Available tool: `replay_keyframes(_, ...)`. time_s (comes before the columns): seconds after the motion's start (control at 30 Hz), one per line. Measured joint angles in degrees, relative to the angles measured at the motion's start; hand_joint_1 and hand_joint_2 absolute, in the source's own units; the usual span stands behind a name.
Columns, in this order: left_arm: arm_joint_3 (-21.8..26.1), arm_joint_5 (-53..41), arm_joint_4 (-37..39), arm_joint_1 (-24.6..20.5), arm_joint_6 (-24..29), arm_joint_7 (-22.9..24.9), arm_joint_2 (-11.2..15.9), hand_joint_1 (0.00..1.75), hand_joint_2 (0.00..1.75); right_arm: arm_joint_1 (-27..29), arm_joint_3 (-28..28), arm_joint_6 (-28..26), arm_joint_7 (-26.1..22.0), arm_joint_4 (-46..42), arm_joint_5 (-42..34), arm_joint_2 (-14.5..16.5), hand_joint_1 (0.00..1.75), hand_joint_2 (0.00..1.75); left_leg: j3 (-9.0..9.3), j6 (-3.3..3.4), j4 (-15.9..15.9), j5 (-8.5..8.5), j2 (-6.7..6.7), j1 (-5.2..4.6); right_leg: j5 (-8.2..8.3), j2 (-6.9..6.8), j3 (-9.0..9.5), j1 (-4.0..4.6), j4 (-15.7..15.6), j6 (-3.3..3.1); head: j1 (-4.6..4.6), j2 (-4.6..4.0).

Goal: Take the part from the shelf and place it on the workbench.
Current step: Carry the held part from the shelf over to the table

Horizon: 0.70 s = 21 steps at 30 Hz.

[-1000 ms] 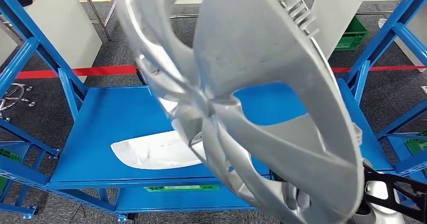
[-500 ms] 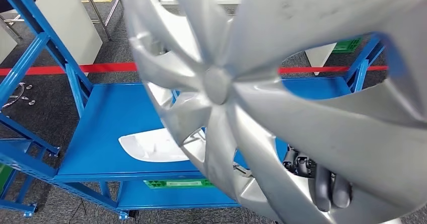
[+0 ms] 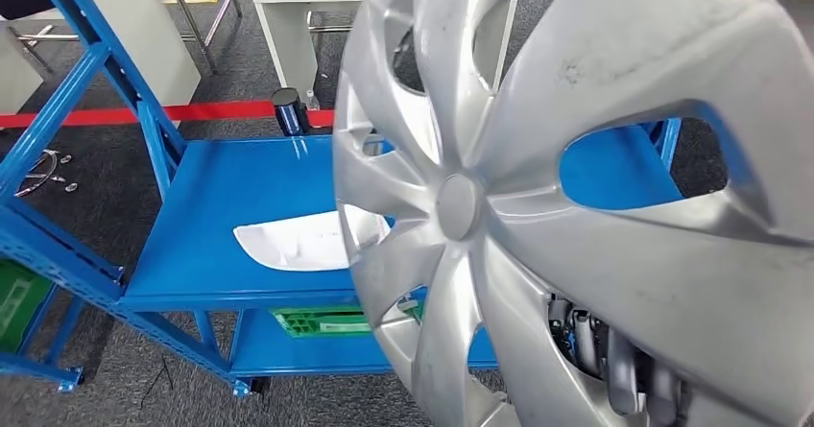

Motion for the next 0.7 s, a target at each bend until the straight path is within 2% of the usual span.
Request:
replay_keyframes(0.03, 0.0, 0.1, -0.2, 0.1, 0.0, 0.1, 0.0, 0.00, 1.75, 0.1, -0.2, 0.0, 0.1, 0.0, 0.0, 0.4, 1.61, 1.75, -0.53, -0.39, 1.3, -1.74, -0.01, 0.15, 0.57, -0.09, -0.47, -0.16, -0.1, -0.48, -0.03, 0.00)
replay_keyframes(0.07, 0.0, 0.3, -0.3, 0.2, 0.1, 0.1, 0.0, 0.00, 1.75, 0.2, -0.4, 0.0, 0.2, 0.0, 0.0, 0.7, 1.61, 1.75, -1.28, -0.77, 3.7, -4.39, 0.01, 0.35, 1.17, -0.19, -1.02, -0.26, -0.1, -0.80, -0.08, 0.00)
replay_keyframes(0.13, 0.0, 0.5, -0.5, 0.4, 0.1, 0.2, -0.1, 0.00, 1.75, 0.4, -0.6, 0.0, 0.3, 0.0, 0.0, 1.3, 1.61, 1.75, -2.93, -1.41, 10.8, -9.88, 0.04, 0.70, 2.40, -0.48, -2.48, -0.19, 0.0, -1.10, -0.25, 0.00)
replay_keyframes(0.17, -0.1, 0.6, -0.5, 0.4, 0.2, 0.3, -0.1, 0.00, 1.75, 0.5, -0.7, 0.2, 0.3, 0.0, 0.1, 1.6, 1.61, 1.75, -3.30, -1.58, 13.9, -11.10, 0.04, 0.82, 3.04, -0.72, -3.32, -0.15, 0.0, -1.10, -0.27, 0.00)
replay_keyframes(0.2, -0.1, 0.9, -0.5, 0.4, 0.3, 0.4, -0.1, 0.00, 1.75, 0.7, -0.8, 0.3, 0.4, 0.0, 0.2, 1.7, 1.61, 1.75, -2.87, -1.66, 15.4, -10.97, 0.04, 0.88, 3.66, -1.03, -4.16, -0.12, 0.1, -1.06, -0.27, 0.00)
replay_keyframes(0.23, -0.2, 1.2, -0.6, 0.5, 0.3, 0.5, -0.1, 0.00, 1.75, 1.0, -0.9, 0.4, 0.4, 0.0, 0.3, 1.9, 1.61, 1.75, -1.39, -1.64, 14.9, -9.74, 0.09, 0.91, 4.23, -1.34, -4.95, -0.11, 0.1, -0.96, -0.27, 0.00)
replay_keyframes(0.27, -0.4, 1.5, -0.7, 0.5, 0.4, 0.6, -0.1, 0.00, 1.75, 1.3, -1.0, 0.5, 0.5, 0.0, 0.4, 2.1, 1.61, 1.75, 1.12, -1.51, 12.4, -8.17, 0.35, 0.91, 4.74, -1.66, -5.62, -0.08, 0.2, -0.81, -0.28, 0.00)
replay_keyframes(0.3, -0.5, 1.8, -0.9, 0.5, 0.4, 0.6, -0.1, 0.00, 1.75, 1.7, -1.1, 0.7, 0.5, -0.1, 0.4, 2.3, 1.61, 1.75, 4.46, -1.28, 8.3, -7.32, 1.18, 0.82, 5.19, -2.01, -6.06, -0.04, 0.2, -0.61, -0.29, 0.00)
replay_keyframes(0.33, -0.8, 2.0, -1.1, 0.5, 0.5, 0.7, -0.1, 0.00, 1.75, 2.0, -1.3, 1.0, 0.4, -0.2, 0.4, 2.4, 1.61, 1.75, 7.76, -0.96, 3.8, -7.32, 2.11, 0.58, 5.58, -2.43, -6.34, 0.03, 0.3, -0.34, -0.28, 0.00)
replay_keyframes(0.37, -1.0, 2.2, -1.3, 0.5, 0.5, 0.7, -0.1, 0.00, 1.75, 2.4, -1.4, 1.3, 0.4, -0.3, 0.5, 2.6, 1.61, 1.75, 10.01, -0.58, 0.4, -7.74, 2.84, 0.29, 5.98, -2.95, -6.41, 0.09, 0.2, -0.01, -0.22, 0.00)
replay_keyframes(0.4, -1.2, 2.3, -1.5, 0.4, 0.5, 0.6, -0.1, 0.00, 1.75, 2.7, -1.6, 1.7, 0.3, -0.3, 0.5, 2.7, 1.61, 1.75, 11.22, -0.19, -1.8, -8.31, 3.26, -0.05, 6.36, -3.49, -6.41, 0.08, 0.1, 0.36, -0.25, 0.00)
replay_keyframes(0.47, -1.5, 2.4, -1.9, 0.7, 0.4, 0.6, -0.1, 0.00, 1.75, 3.0, -1.8, 2.3, 0.3, -0.4, 0.6, 2.9, 1.61, 1.75, 10.80, 0.77, -2.7, -7.71, 2.70, -0.33, 7.08, -4.26, -6.52, -0.04, 0.0, 1.11, -0.23, 0.00)
replay_keyframes(0.5, -1.5, 2.4, -2.1, 0.8, 0.3, 0.6, -0.2, 0.00, 1.75, 3.1, -1.9, 2.5, 0.3, -0.5, 0.5, 2.9, 1.61, 1.75, 10.31, 1.29, -3.0, -7.03, 2.50, -0.31, 6.69, -3.86, -6.89, -0.11, 0.3, 1.26, -0.28, 0.00)
replay_keyframes(0.53, -1.6, 2.2, -2.3, 0.9, 0.1, 0.5, -0.2, 0.00, 1.75, 3.2, -1.9, 2.6, 0.3, -0.5, 0.3, 3.0, 1.61, 1.75, 9.76, 1.85, -3.2, -6.20, 2.38, -0.23, 5.36, -3.09, -7.50, -0.12, 1.5, 1.15, -0.22, 0.00)
replay_keyframes(0.57, -1.6, 2.0, -2.4, 1.0, 0.0, 0.4, -0.2, 0.00, 1.75, 3.3, -1.9, 2.7, 0.3, -0.6, 0.0, 3.0, 1.61, 1.75, 9.05, 2.29, -3.4, -5.30, 2.26, -0.15, 3.10, -2.09, -8.42, -0.14, 3.8, 0.82, -0.18, 0.00)
replay_keyframes(0.63, -1.8, 1.6, -2.5, 0.9, 0.0, 0.1, -0.3, 0.00, 1.75, 3.6, -1.9, 2.7, 0.3, -0.7, -0.5, 3.0, 1.61, 1.75, 7.29, 2.78, -3.3, -3.75, 1.94, -0.41, -2.09, -0.67, -10.43, -0.15, 11.1, 0.23, -0.09, 0.00)
replay_keyframes(0.67, -1.8, 1.4, -2.5, 0.9, -0.1, 0.1, -0.3, 0.00, 1.75, 3.7, -1.9, 2.7, 0.3, -0.7, -0.6, 3.0, 1.61, 1.75, 6.30, 2.84, -3.2, -3.02, 1.74, -0.53, -3.53, -0.47, -10.99, -0.14, 14.4, 0.32, -0.09, 0.00)
replay_keyframes(0.7, -1.8, 1.4, -2.5, 0.9, -0.1, 0.0, -0.3, 0.00, 1.75, 3.9, -1.9, 2.7, 0.3, -0.7, -0.7, 3.0, 1.61, 1.75, 5.35, 2.86, -3.1, -2.36, 1.56, -0.62, -3.84, -0.41, -10.83, -0.14, 16.4, 0.68, -0.09, 0.00)
